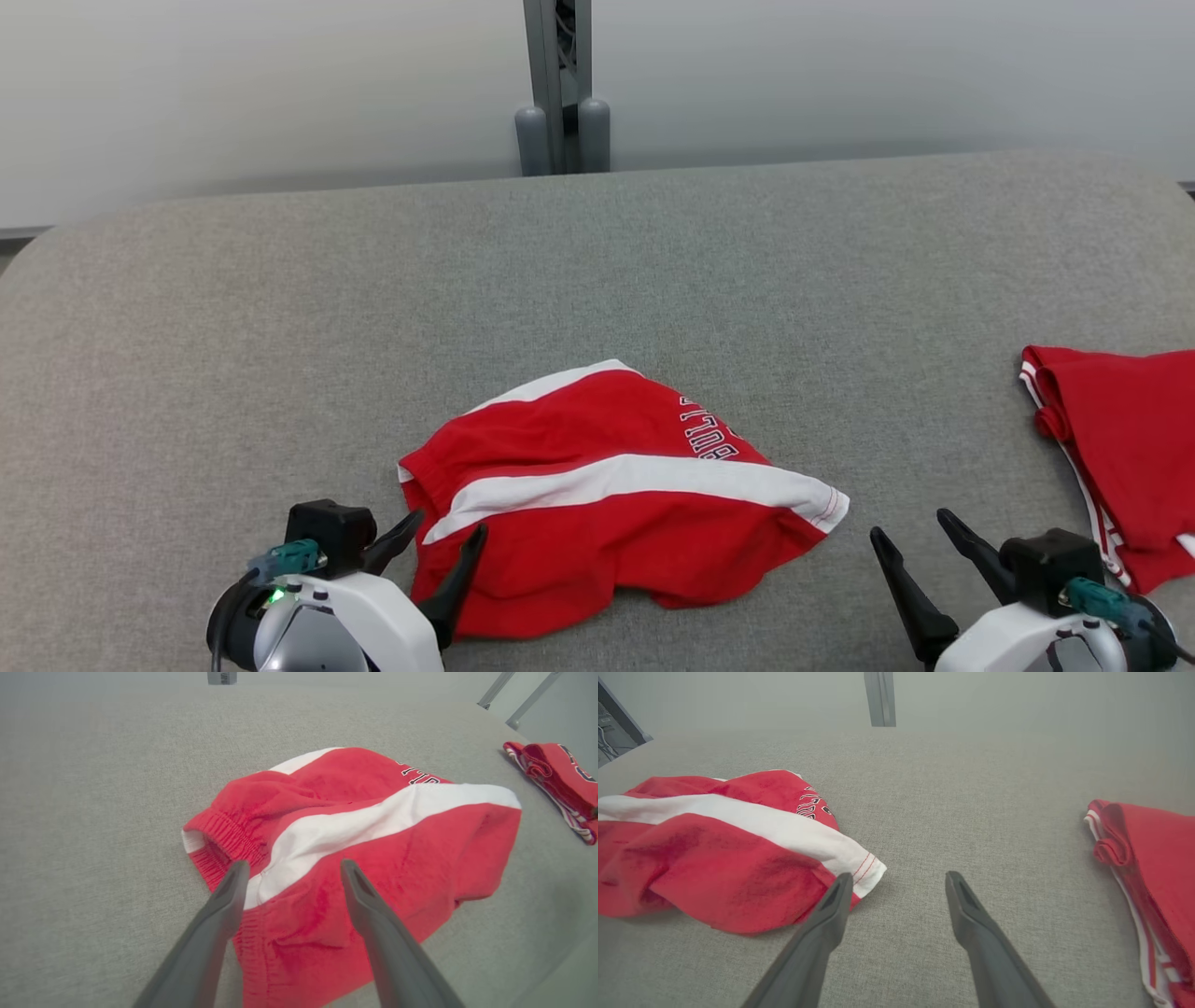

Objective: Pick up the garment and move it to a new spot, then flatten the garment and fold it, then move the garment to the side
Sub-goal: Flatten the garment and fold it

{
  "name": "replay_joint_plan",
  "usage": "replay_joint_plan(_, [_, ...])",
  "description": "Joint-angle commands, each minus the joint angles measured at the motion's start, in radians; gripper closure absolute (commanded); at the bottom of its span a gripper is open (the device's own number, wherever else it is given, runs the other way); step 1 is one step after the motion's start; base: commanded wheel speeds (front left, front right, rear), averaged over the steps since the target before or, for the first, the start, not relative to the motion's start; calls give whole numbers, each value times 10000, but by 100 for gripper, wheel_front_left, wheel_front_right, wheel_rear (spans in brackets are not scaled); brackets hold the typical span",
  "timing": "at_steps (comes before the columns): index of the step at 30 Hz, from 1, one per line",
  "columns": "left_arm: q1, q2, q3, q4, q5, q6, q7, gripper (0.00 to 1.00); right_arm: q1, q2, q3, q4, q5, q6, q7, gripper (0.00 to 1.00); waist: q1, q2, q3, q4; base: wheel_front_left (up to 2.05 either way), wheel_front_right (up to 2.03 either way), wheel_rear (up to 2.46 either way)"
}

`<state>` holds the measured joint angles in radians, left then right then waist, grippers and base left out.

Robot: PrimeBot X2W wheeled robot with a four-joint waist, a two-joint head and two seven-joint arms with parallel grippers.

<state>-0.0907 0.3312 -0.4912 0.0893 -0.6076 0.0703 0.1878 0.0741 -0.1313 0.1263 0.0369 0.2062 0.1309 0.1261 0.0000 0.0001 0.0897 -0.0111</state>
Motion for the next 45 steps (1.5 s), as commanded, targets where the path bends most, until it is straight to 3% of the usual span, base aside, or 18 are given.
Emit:
replay_joint_plan(1, [-156, 108, 27, -63, -78, -52, 156, 0, -196, -172, 111, 92, 110, -4, 66, 0, 0, -1, 176, -12, 0, 0, 0])
replay_joint_plan(13, [-543, 171, 10, -401, -284, -161, 479, 1, -1849, -714, 1436, 1962, 889, -4, -548, 0, 0, -1, 1088, 236, 0, 0, 0])
replay_joint_plan(14, [-591, 177, -21, -405, -304, -199, 517, 19, -1961, -741, 1572, 2092, 957, -4, -597, 0, 0, -1, 1136, 247, 0, 0, 0])
replay_joint_plan(15, [-591, 177, -21, -405, -304, -199, 517, 19, -1961, -741, 1572, 2092, 957, -4, -597, 0, 0, -1, 1136, 247, 0, 0, 0])
replay_joint_plan(16, [-633, 168, -43, -399, -354, -247, 566, 50, -2072, -763, 1685, 2198, 1039, -4, -643, 0, 0, -1, 1184, 258, 0, 0, 0])
replay_joint_plan(17, [-683, 165, -41, -404, -368, -291, 560, 65, -2191, -764, 1756, 2269, 1129, -4, -740, 0, 0, -1, 1232, 266, 0, 0, 0])
replay_joint_plan(18, [-739, 145, -20, -411, -390, -332, 506, 93, -2294, -797, 1853, 2361, 1194, -4, -808, 32, 0, -1, 1271, 274, 0, 0, 0])
replay_joint_plan(19, [-745, 180, -77, -371, -371, -373, 582, 100, -2356, -826, 1990, 2443, 1292, -4, -843, 65, 0, -1, 1301, 282, 0, 0, 0])
replay_joint_plan(20, [-776, 146, -62, -400, -395, -405, 489, 100, -2442, -825, 2080, 2497, 1419, -4, -921, 100, 0, -1, 1331, 288, 0, 0, 0])
replay_joint_plan(25, [-924, 170, 32, -498, -234, -359, 183, 100, -2675, -987, 2215, 2367, 1674, -4, -1552, 100, 0, -1, 1361, 289, 0, 0, 0])
replay_joint_plan(32, [-1200, 375, 279, -1154, 239, 31, -239, 100, -2745, -1144, 1868, 1501, 1517, -4, -2212, 100, 0, -1, 1230, 183, 0, 0, 0])
replay_joint_plan(45, [-2634, 475, 1300, -2557, 805, 792, -1028, 100, -4087, -1027, 551, -880, 911, -4, -1911, 100, 0, -1, 479, -9, 0, 0, 0])
